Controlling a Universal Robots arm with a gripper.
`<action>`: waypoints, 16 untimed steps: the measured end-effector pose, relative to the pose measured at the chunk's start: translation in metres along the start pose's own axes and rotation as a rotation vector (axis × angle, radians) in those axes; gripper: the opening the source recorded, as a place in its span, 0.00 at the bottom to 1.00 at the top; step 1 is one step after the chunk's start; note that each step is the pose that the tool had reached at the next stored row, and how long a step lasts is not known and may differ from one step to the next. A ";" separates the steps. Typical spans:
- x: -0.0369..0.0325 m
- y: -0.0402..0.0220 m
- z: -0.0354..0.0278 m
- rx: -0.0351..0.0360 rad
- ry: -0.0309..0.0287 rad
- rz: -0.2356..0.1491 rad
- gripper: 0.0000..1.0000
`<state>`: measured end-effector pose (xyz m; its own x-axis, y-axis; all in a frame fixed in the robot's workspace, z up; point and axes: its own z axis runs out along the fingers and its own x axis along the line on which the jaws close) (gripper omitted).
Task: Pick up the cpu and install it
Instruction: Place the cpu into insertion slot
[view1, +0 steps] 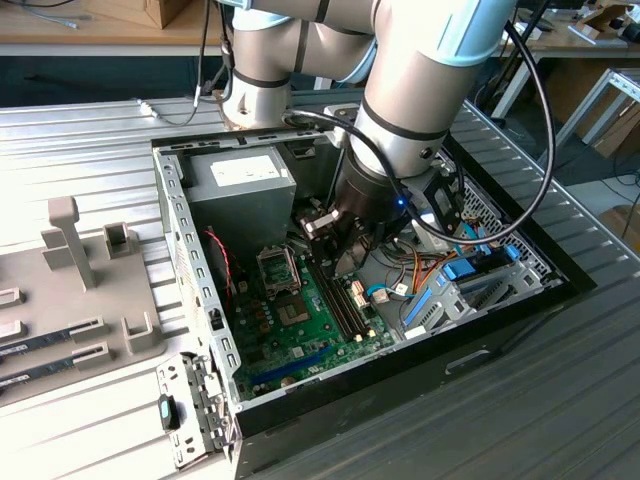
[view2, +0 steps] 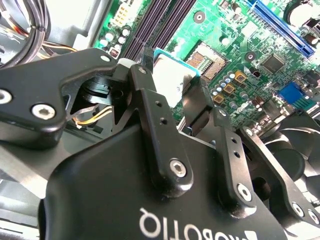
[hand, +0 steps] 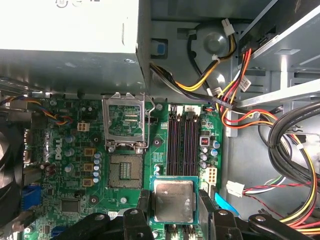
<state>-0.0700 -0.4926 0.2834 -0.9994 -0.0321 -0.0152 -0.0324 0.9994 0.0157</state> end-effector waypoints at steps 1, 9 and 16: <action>0.0001 0.0000 0.0001 0.0000 0.0000 0.000 0.47; 0.0007 0.0000 0.0013 0.0001 0.0000 0.000 0.47; 0.0009 0.0000 0.0026 0.0000 0.0000 0.000 0.47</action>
<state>-0.0709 -0.4926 0.2809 -0.9994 -0.0321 -0.0152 -0.0324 0.9994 0.0157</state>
